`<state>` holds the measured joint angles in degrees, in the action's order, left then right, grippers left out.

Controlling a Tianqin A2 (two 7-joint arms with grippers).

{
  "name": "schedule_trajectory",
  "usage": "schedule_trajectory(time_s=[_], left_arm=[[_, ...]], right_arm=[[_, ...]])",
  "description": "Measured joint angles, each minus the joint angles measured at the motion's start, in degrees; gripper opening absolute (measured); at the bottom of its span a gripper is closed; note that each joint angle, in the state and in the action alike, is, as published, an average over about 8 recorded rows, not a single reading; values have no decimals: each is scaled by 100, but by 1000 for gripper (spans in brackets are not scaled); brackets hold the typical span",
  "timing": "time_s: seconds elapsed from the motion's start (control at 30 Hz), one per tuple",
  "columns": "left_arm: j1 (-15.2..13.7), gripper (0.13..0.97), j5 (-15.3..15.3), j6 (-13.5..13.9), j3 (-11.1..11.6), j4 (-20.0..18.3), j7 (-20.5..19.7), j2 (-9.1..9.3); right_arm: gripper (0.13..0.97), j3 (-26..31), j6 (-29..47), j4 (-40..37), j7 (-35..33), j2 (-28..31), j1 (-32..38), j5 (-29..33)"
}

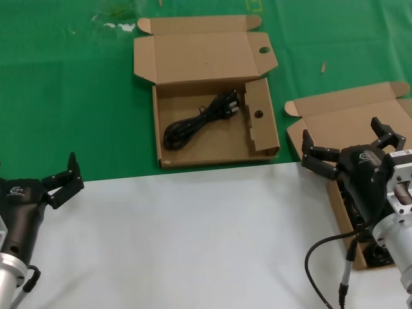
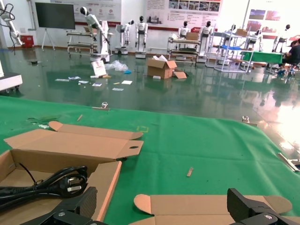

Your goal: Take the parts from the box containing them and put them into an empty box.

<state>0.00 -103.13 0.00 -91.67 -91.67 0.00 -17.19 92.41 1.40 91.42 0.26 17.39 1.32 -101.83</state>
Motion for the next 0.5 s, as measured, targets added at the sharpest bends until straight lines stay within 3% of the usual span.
schedule_trajectory(time_s=[0.5], left_arm=[[0,966,0,0,0,0,0,0]], right_arm=[[966,-4,-7,1,-1,-1,-7,-7]])
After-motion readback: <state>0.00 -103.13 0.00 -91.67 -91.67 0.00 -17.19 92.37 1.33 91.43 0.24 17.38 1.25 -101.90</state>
